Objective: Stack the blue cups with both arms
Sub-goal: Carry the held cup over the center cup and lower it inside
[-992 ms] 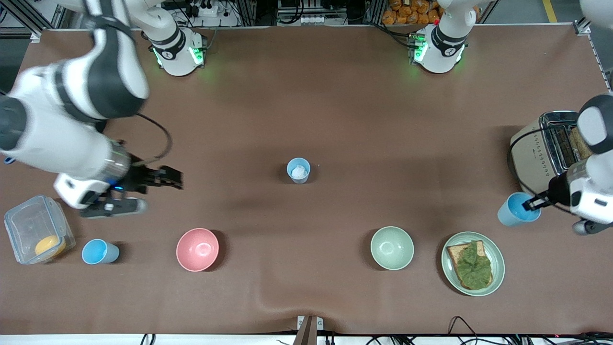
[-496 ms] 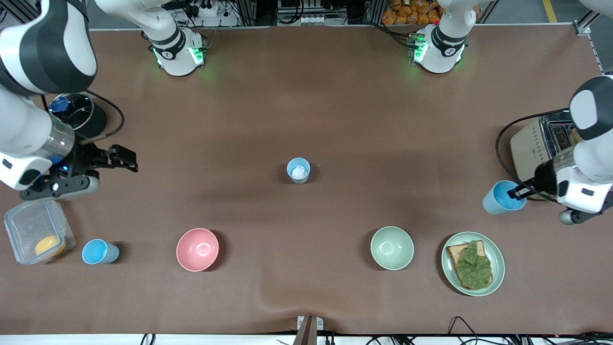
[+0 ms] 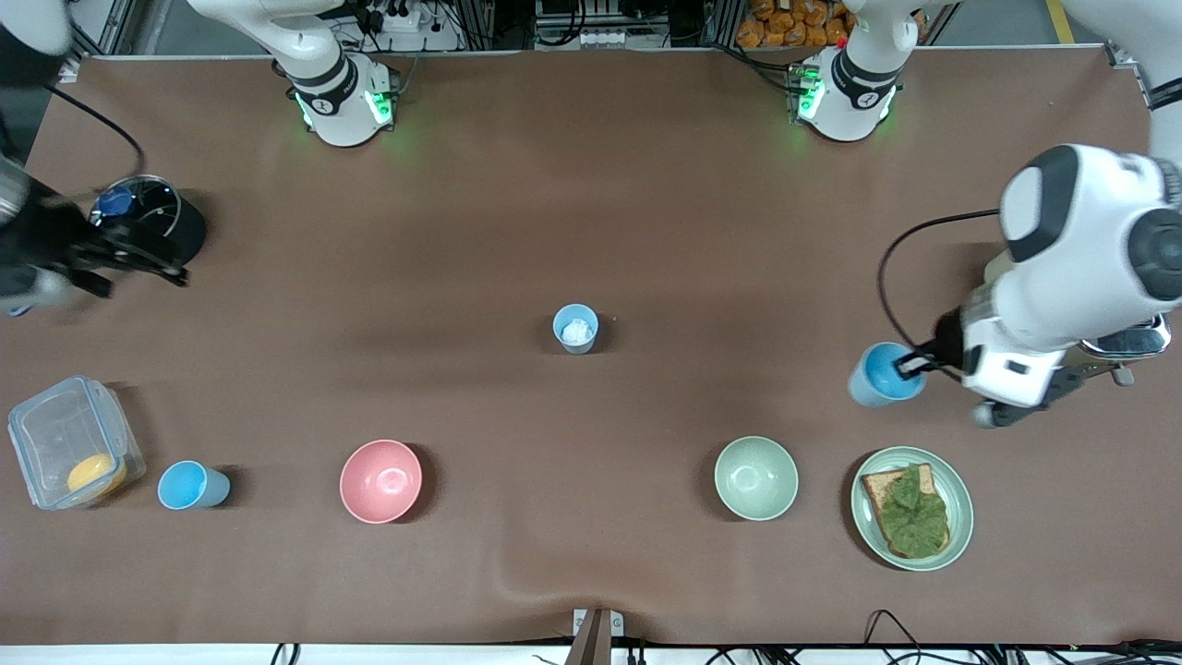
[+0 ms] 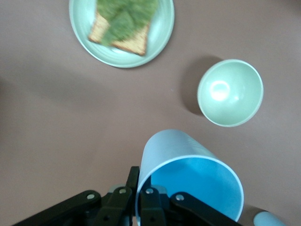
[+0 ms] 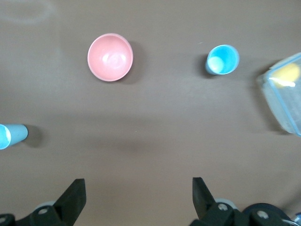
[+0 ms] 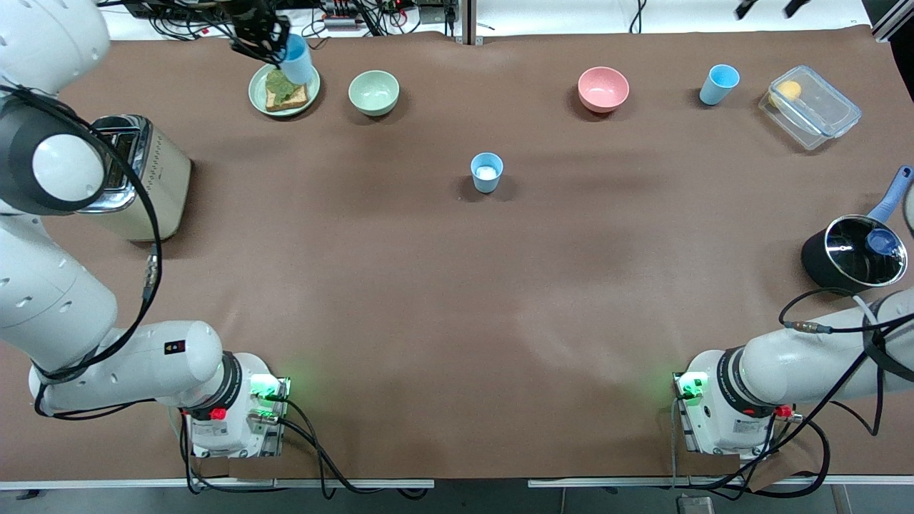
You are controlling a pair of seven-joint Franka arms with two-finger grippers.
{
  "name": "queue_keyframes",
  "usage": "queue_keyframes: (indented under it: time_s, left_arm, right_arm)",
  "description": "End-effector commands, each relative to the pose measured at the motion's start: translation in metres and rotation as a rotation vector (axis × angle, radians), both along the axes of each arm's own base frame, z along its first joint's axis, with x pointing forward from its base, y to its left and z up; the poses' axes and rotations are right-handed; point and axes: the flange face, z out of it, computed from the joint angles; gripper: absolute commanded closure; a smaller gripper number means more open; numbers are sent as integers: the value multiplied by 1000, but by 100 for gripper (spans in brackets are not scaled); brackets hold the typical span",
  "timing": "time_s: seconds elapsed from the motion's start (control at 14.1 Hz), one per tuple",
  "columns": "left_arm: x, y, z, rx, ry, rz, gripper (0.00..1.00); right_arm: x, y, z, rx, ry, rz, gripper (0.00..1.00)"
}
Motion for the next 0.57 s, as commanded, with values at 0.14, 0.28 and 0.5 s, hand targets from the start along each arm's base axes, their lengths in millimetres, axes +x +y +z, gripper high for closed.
queue_keyframes:
  time_s: [0.14,0.28,0.5]
  left_arm:
    - [-1,-89,-3,-31,11,15,100]
    - [-14,-130,-16,-33,39,-9,100]
    - [-33,-202,-33,-44,64,-17,100]
  right_arm:
    - [-24,1,6,-116,-28,31,0]
    - [-20,-1,10,-117,-63,26,0]
    - [-20,-6,15,-117,-62,14,0]
